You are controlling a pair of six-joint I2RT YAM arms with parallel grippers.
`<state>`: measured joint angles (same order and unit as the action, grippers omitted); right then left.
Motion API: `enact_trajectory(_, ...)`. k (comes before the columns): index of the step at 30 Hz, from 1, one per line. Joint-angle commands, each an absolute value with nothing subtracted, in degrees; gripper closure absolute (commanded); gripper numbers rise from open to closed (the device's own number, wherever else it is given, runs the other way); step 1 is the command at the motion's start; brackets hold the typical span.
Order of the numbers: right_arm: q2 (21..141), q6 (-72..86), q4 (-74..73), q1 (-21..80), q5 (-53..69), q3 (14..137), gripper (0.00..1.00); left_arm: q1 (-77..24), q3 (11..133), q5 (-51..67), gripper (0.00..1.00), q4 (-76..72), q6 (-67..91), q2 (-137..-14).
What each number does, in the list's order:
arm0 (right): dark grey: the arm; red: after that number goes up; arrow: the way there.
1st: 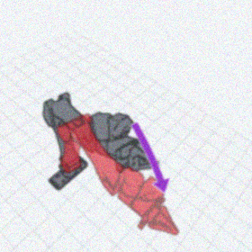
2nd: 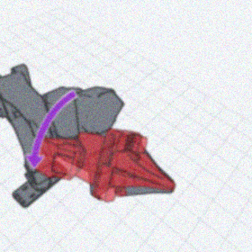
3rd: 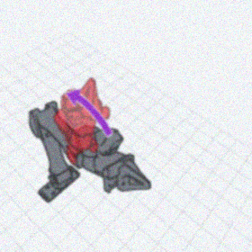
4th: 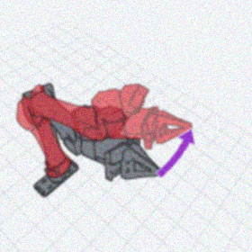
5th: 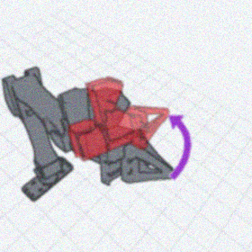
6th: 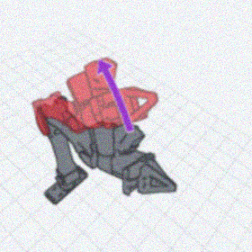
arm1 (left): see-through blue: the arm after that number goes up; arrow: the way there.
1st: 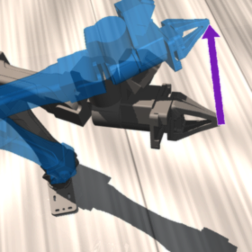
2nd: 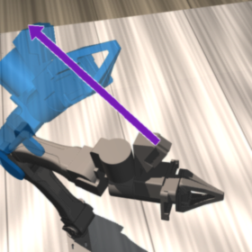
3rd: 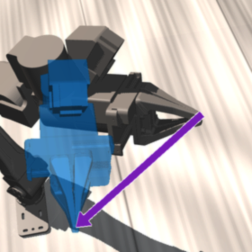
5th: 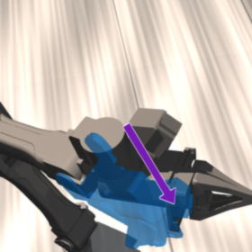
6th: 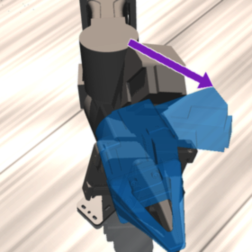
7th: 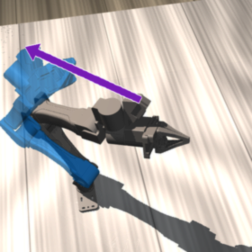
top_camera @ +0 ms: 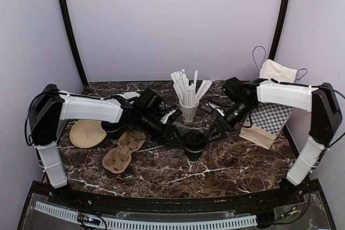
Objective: Pack the takeout coffee
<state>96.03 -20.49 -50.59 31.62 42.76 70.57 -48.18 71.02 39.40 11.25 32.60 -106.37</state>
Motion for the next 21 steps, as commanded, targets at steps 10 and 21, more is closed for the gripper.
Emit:
enact_trajectory(10,99.0,-19.9,-48.4,35.8,41.7,73.4,0.13,-48.6,69.5,32.8,0.64,16.9,31.7,-107.5)
enact_trajectory(21,101.0,-16.2,-43.8,36.1,32.5,71.5,0.26,-48.6,69.4,32.7,0.64,17.1,31.3,-107.6)
